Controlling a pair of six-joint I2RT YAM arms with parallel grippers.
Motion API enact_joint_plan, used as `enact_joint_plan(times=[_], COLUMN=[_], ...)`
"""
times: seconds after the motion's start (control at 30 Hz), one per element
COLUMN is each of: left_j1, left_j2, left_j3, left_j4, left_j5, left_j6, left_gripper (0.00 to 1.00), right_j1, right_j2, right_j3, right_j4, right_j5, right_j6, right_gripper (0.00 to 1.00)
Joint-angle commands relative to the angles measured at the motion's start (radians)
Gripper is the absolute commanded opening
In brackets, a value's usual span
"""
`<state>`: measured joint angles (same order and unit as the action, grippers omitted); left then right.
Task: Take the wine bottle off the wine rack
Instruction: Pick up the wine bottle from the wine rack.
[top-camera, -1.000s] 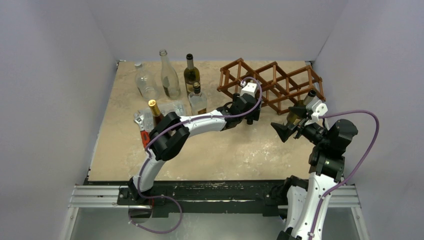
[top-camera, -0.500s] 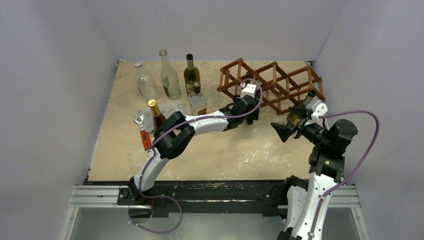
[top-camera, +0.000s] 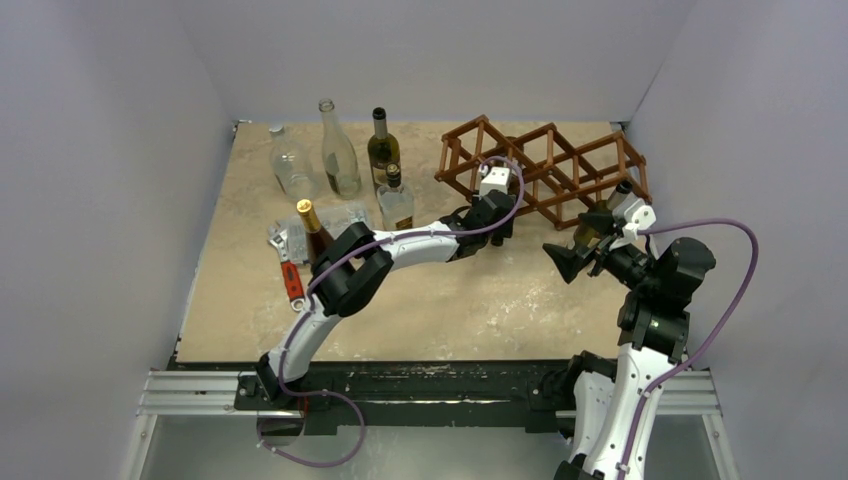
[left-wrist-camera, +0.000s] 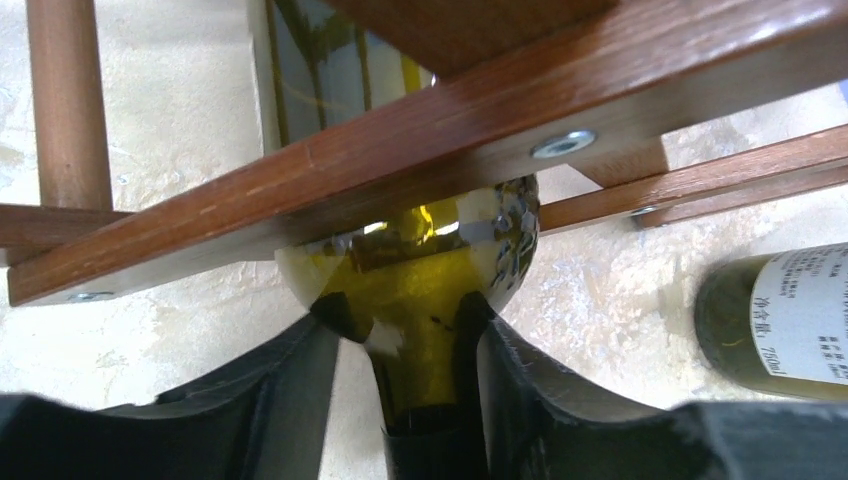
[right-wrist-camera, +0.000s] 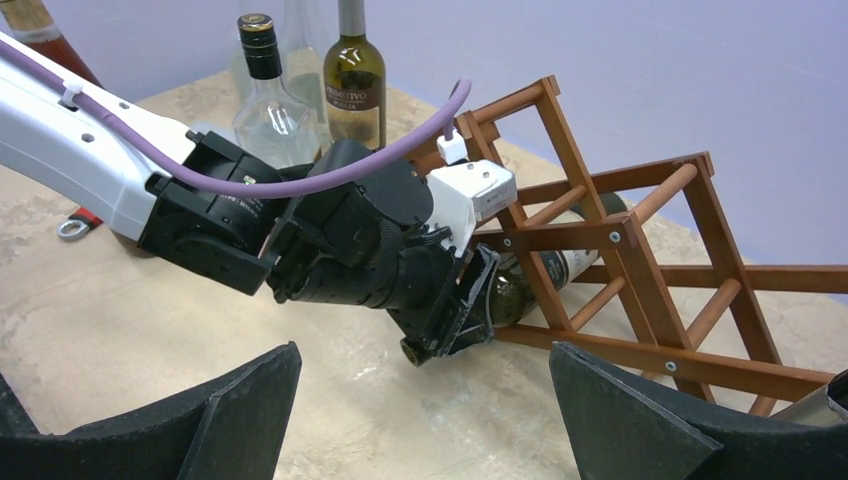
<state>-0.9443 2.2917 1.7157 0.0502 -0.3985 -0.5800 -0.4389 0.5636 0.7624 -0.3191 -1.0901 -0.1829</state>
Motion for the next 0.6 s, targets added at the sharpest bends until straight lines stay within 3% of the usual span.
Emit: enact_joint_plan(times=[0.0, 0.3, 0.57], left_j1=[0.002, 0.002, -0.005], left_j2=[0.01, -0.07, -0.196], left_j3=[0.043, -0.034, -0.12], left_j4=[0.054, 0.089, 0.147], left_j5=[0.003, -0.004, -0.018], left_j6=[-0.011, 0.002, 0.04], left_gripper=[0.38, 0.01, 0.0], right_j1=[-0.001, -0.002, -0.002], right_j2=[0.003, 0.0, -0.004], right_j3=[-0.005, -0.005, -0.003], right_j4=[0.034, 0.033, 0.03], right_j5=[0.013, 0.02, 0.027], right_j6=[0.007, 0.004, -0.002], right_gripper=[0.99, 0.99, 0.99])
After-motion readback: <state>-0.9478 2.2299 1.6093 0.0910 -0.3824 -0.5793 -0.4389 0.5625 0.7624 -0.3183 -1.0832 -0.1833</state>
